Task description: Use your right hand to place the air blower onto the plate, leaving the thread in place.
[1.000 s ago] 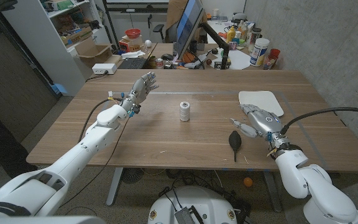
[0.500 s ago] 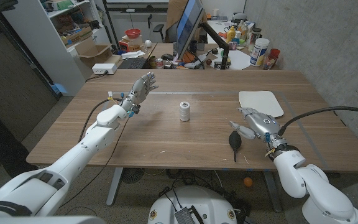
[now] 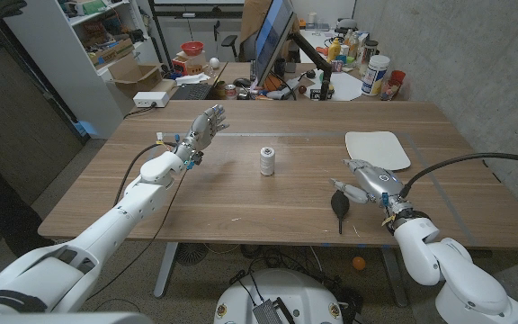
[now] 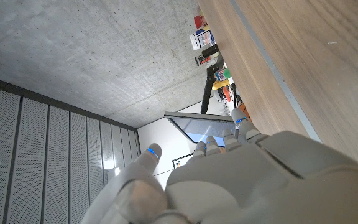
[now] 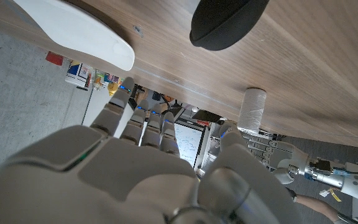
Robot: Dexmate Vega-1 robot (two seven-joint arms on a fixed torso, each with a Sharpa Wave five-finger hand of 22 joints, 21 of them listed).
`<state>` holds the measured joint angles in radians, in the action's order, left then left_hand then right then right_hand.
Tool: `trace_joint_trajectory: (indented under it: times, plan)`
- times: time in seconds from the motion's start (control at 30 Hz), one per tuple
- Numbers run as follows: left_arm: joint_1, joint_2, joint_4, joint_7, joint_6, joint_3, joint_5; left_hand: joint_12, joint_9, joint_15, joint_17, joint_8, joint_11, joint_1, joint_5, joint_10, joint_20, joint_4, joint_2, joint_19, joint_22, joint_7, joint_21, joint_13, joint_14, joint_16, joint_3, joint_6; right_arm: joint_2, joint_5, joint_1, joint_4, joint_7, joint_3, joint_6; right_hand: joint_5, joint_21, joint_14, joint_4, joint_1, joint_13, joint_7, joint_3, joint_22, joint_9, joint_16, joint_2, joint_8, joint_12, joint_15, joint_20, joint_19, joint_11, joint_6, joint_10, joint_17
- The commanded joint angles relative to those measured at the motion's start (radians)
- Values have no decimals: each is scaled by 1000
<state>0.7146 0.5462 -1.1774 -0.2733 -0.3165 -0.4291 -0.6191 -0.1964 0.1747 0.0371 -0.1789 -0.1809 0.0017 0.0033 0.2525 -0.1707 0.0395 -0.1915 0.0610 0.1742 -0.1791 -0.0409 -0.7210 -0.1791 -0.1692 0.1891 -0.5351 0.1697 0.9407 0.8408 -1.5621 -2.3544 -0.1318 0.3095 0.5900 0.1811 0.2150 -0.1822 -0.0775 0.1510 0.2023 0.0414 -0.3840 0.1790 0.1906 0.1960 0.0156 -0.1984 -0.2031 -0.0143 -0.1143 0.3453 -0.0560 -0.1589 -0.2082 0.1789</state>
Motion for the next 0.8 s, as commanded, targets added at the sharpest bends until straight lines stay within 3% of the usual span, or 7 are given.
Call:
trace_joint_trajectory:
  times: [0.03, 0.4, 0.8]
  plan:
    - [1, -1, 5, 2, 1, 0, 1, -1, 1, 7, -4, -1, 5, 1, 10, -28, 6, 0, 121, 57, -2, -9, 3, -3, -8, 4, -7, 9, 32, -34, 40, -4, 25, 51, 52, 2, -1, 5, -4, 4, 2, 0, 1, 2, 3, -3, 1, 3, 4, 1, 5, -3, -1, 5, 5, 5]
    - [-7, -5, 15, -3, 0, -4, 3, -1, 1, 8, -4, -1, 4, 1, 10, -28, 7, 0, 121, 56, -2, -8, 5, -3, -8, 4, -7, 9, 64, -67, 65, -12, 36, 85, 88, 2, 2, 0, -8, 4, 2, 2, 4, 2, 3, -1, -2, 3, 4, -1, 12, 7, 0, 7, 6, 6]
    - [-13, -9, 27, -10, -3, -6, 4, -1, 1, 7, -4, -1, 5, 1, 10, -29, 6, 0, 121, 56, -2, -9, 7, -3, -8, 4, -7, 9, 92, -79, 107, -24, 69, 136, 150, 2, 4, -14, -10, 1, 2, -3, 10, 2, 3, 4, -8, 7, 5, -2, 1, 18, 1, 19, 11, 6]
